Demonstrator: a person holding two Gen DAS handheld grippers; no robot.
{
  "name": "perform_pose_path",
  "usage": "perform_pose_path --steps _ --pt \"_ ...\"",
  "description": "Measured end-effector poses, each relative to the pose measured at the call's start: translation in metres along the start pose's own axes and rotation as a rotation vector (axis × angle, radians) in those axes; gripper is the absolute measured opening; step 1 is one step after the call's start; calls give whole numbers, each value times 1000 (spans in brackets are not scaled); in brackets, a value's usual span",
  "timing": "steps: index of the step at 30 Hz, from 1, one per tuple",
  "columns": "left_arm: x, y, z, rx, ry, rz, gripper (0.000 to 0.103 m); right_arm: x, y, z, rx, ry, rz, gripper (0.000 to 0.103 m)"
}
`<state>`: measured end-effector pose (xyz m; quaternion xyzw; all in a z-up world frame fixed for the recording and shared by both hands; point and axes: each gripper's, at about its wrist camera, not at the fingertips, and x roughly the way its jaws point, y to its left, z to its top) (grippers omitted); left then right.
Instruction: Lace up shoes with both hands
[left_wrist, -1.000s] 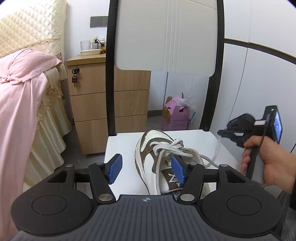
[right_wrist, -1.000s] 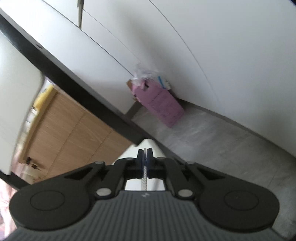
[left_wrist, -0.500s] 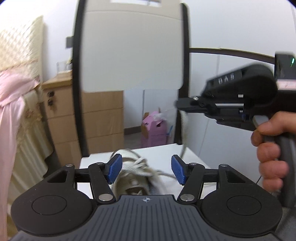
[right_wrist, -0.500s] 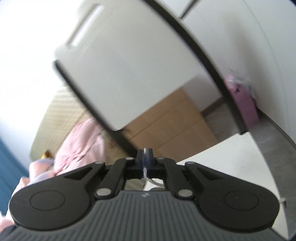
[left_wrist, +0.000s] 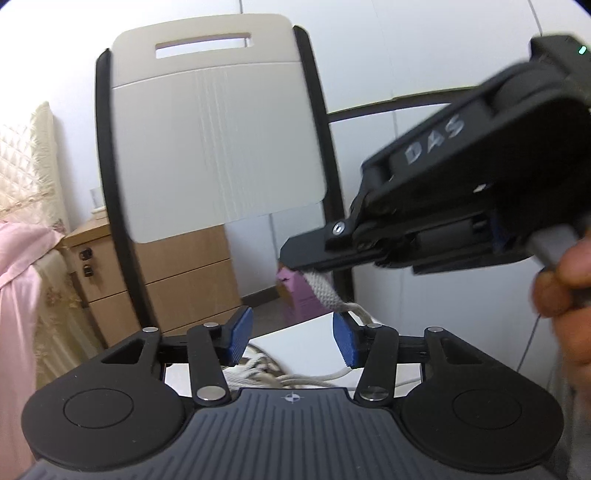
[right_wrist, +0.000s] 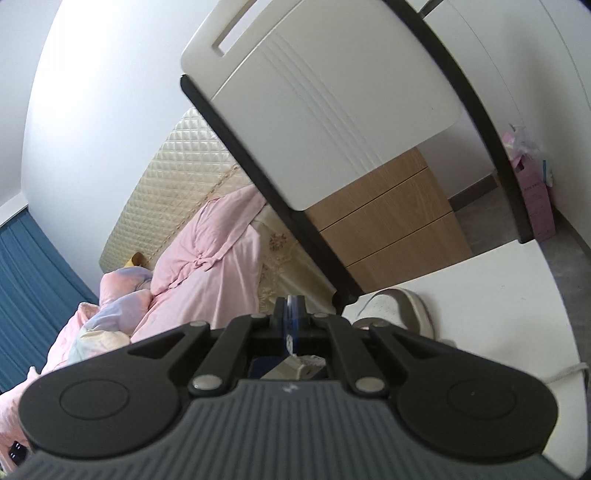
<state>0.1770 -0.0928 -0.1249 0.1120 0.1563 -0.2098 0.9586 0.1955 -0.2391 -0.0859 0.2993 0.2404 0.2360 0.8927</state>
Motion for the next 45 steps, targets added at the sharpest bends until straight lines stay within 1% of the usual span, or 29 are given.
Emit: perform_pose_path --steps 6,9,10,11,13,14,15,19,23,25,27,29,30,34,36,38,39,45 --pt "1 -2 2 -29 2 -94 53 -2 -15 -1 22 -13 -45 3" --pt "2 1 5 -46 3 -107 53 -1 -19 -2 34 -7 -42 3" --pt "4 2 5 -54 10 -102 49 -1 -19 -3 32 -3 -34 3" --pt "5 4 4 -62 19 -97 31 0 -19 -3 25 2 -29 3" --pt "8 8 4 -77 38 -86 10 1 -19 -6 19 12 -28 3" --pt "10 10 3 -85 48 -80 6 3 -20 -7 21 18 -27 3" --pt "11 12 3 -90 51 -75 5 4 -21 -7 26 23 -24 3" --pt "13 19 5 -107 47 -53 4 4 -23 -7 35 22 -18 8" --pt "15 26 8 -116 43 -36 4 -2 -29 -5 83 -5 -12 20" --pt "12 29 8 -124 44 -23 4 -2 -31 -4 102 -6 2 21" --pt "8 33 8 -134 45 -14 4 -4 -31 -4 118 -13 14 24" --pt "7 36 8 -148 45 -12 4 -3 -32 -4 134 -8 31 29" --pt "7 36 8 -150 44 -14 4 -1 -32 -5 140 -1 38 30" --pt "5 34 9 -146 38 -27 4 7 -26 -8 111 27 53 29" --pt "5 33 9 -139 38 -30 4 10 -23 -9 93 33 59 25" --pt "5 33 9 -135 45 -31 4 14 -21 -10 81 41 61 5" --pt "5 33 9 -134 46 -35 4 15 -20 -10 78 40 61 4" --pt "4 30 8 -105 49 -45 4 20 -20 -12 83 40 59 3"
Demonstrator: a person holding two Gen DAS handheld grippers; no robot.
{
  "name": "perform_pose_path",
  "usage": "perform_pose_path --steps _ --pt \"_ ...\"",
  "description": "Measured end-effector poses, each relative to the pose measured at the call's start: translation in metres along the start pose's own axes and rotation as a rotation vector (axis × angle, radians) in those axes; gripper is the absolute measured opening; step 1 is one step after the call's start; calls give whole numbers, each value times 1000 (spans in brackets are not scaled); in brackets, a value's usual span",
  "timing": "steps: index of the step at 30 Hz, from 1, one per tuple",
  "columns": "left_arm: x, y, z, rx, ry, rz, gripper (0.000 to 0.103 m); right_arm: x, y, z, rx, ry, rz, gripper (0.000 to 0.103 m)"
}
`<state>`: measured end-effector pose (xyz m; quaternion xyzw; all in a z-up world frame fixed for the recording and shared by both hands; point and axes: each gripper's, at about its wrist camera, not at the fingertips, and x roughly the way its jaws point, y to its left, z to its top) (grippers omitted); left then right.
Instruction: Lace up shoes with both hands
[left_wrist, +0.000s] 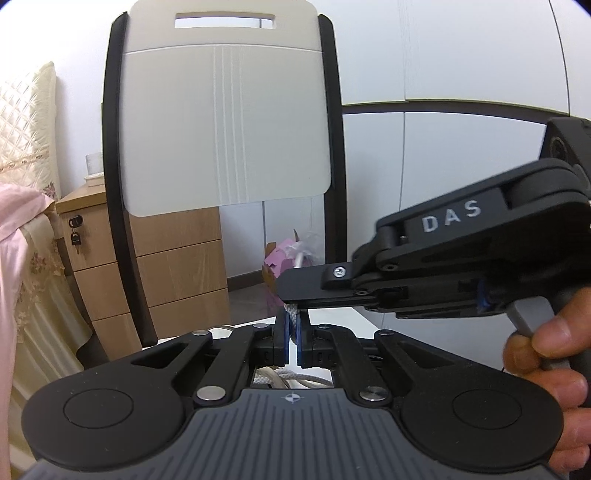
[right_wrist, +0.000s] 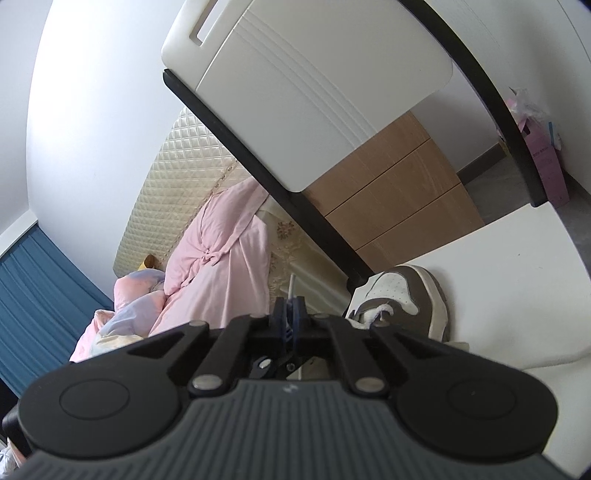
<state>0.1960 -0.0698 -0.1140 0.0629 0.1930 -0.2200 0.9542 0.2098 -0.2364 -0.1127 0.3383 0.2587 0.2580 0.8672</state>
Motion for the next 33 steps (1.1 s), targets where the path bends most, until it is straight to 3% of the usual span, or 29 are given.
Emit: perform_pose_path --steps 5,8,11,16,23,28,30,33 --pt "-3 2 -1 10 -4 3 5 4 0 -1 0 3 1 3" --pt "-8 4 -3 30 -10 12 11 4 3 2 -12 -20 0 3" --pt "-14 7 -9 60 9 29 44 3 5 9 -29 -46 -7 3" --pt "-30 22 -20 93 23 68 44 15 17 29 -195 -23 -69 3" --pt "-13 49 -36 78 158 132 44 71 47 21 -562 314 -114 3" --pt "5 65 -44 -27 212 78 28 103 56 5 -736 506 -109 3" --pt "9 76 -45 -136 221 45 20 111 58 1 -777 555 -107 3" --pt "13 106 -51 -405 233 -42 14 118 58 1 -801 610 -104 3"
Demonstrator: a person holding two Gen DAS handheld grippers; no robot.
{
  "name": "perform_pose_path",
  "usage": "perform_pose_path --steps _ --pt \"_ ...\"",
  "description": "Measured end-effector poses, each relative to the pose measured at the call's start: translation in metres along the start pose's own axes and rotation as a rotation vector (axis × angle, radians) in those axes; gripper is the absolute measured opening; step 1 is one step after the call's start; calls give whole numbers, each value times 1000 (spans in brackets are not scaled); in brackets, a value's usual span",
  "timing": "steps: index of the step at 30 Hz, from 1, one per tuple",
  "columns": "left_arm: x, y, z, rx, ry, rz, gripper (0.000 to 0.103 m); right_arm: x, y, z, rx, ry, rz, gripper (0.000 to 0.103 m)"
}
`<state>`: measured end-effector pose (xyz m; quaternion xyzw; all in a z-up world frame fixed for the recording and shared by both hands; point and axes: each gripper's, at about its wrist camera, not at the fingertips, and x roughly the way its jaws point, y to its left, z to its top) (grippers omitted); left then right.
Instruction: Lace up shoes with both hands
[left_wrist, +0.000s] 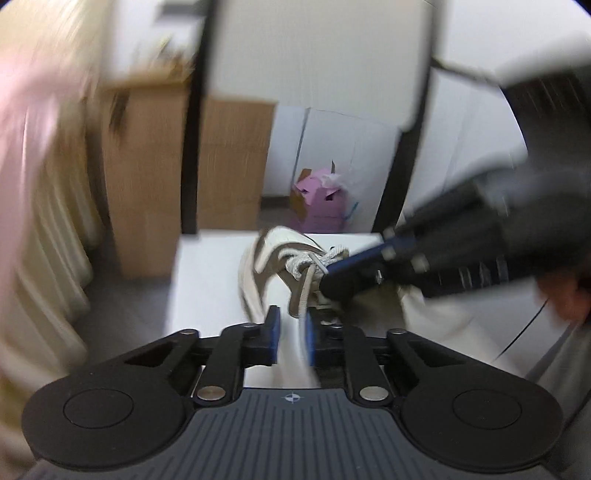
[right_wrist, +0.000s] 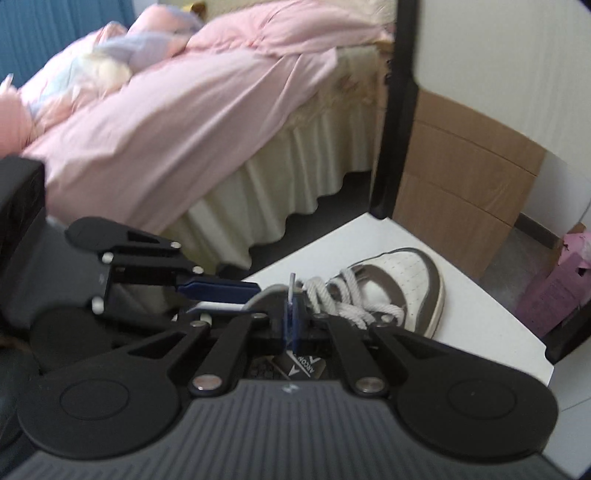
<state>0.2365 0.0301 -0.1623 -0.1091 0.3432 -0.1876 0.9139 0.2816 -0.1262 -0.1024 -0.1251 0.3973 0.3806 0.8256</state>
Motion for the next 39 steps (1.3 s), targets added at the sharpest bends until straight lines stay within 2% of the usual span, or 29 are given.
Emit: perform_pose_path --steps 4,8,10,19,22,25,29,33,39 --pt "7 35 2 -231 34 -125 14 5 -4 3 -17 41 30 3" --pt "13 54 3 -364 57 -196 14 14 -7 0 -28 82 61 3" --pt "12 55 1 -378 62 -206 14 19 -5 -1 -42 102 80 3" --pt "12 57 2 -379 63 -211 14 21 -2 -1 -52 94 109 3" --pt "11 56 3 -354 65 -206 14 22 -2 0 -51 92 115 3" --pt "8 50 6 -277 68 -185 15 23 0 1 -67 93 111 3" --pt "3 30 10 -90 65 -126 15 23 3 2 -95 95 90 3" --pt "1 17 9 37 61 -86 15 23 9 3 -146 99 65 3" --pt "-1 18 10 59 69 -91 15 25 23 2 -267 110 5 3"
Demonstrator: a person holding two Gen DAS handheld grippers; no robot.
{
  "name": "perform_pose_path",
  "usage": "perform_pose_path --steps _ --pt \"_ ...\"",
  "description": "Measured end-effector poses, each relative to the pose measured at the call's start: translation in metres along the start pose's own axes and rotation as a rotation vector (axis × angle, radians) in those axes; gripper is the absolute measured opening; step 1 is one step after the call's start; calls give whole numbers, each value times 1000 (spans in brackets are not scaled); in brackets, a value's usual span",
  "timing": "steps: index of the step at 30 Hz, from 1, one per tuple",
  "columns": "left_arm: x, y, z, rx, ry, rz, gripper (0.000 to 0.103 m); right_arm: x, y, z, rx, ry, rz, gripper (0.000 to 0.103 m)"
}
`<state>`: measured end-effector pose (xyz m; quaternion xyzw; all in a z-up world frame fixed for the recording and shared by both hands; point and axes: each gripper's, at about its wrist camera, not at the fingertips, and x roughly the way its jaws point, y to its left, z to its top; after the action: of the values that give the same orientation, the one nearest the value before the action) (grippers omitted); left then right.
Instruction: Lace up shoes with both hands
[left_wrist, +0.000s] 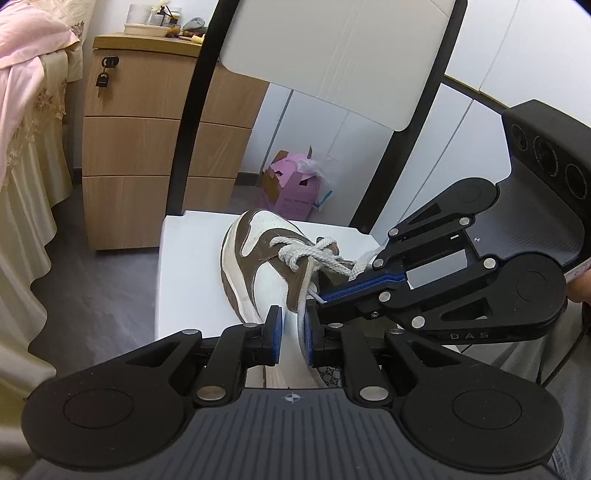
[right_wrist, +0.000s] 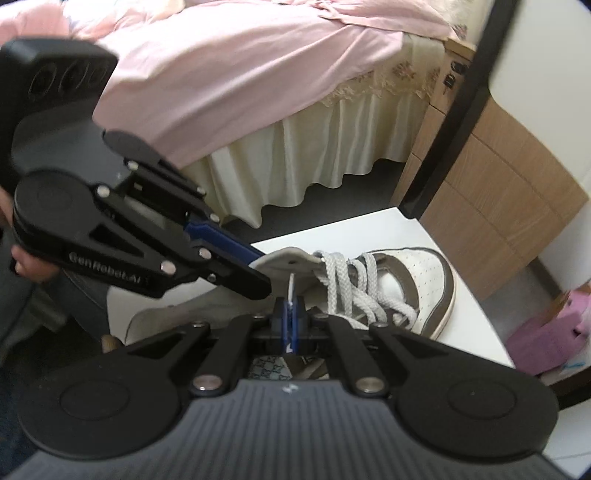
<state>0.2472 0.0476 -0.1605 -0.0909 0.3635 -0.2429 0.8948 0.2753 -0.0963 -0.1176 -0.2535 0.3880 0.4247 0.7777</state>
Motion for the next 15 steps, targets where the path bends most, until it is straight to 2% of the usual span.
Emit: perform_pose_path --steps 4,10,15 --pt "2 12 2 -93 24 -47 16 -2 -1 0 -4 -9 -12 3" --pt "3 14 3 -94 33 -53 17 0 3 1 -62 -8 -33 3" --pt "2 7 3 -31 34 -30 17 2 3 4 -73 -15 -29 3"
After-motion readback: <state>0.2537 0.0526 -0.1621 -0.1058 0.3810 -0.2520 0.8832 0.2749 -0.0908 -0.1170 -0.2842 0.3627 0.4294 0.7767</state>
